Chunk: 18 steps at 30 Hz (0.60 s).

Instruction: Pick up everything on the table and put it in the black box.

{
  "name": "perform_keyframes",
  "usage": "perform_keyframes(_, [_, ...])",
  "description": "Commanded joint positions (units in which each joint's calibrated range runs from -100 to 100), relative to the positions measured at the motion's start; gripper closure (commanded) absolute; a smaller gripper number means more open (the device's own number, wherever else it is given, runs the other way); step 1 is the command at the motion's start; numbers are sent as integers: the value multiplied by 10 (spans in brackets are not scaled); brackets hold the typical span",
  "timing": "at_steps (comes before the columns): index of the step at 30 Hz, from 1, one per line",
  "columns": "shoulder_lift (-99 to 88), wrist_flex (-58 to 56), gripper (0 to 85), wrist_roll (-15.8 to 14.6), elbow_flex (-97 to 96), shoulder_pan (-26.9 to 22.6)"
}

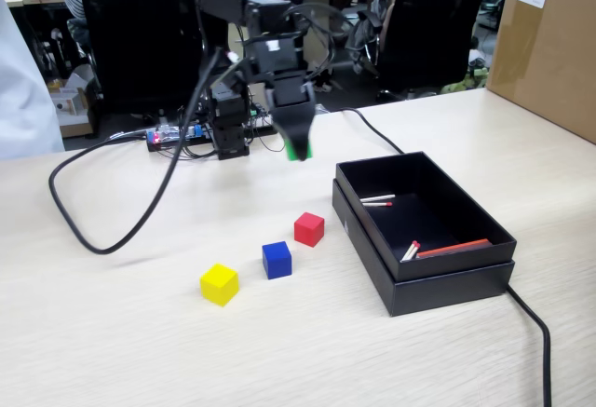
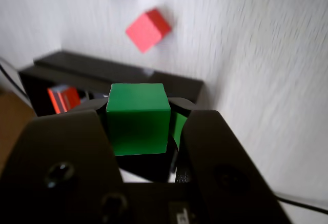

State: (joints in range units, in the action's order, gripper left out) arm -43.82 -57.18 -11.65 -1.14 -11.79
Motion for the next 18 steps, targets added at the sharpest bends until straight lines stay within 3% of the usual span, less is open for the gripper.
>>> perform_keyframes(1, [58, -13, 747, -17, 113, -36])
perform_keyframes(6, [294, -14, 747, -40, 258, -54])
perform_keyframes(12, [474, -14, 741, -60, 295, -59])
perform_keyframes(13, [490, -16, 712, -61, 293, -59])
perform_keyframes(15, [511, -45, 540, -61, 293, -59])
perform_keyframes(18, [488, -61, 456, -60, 288, -57])
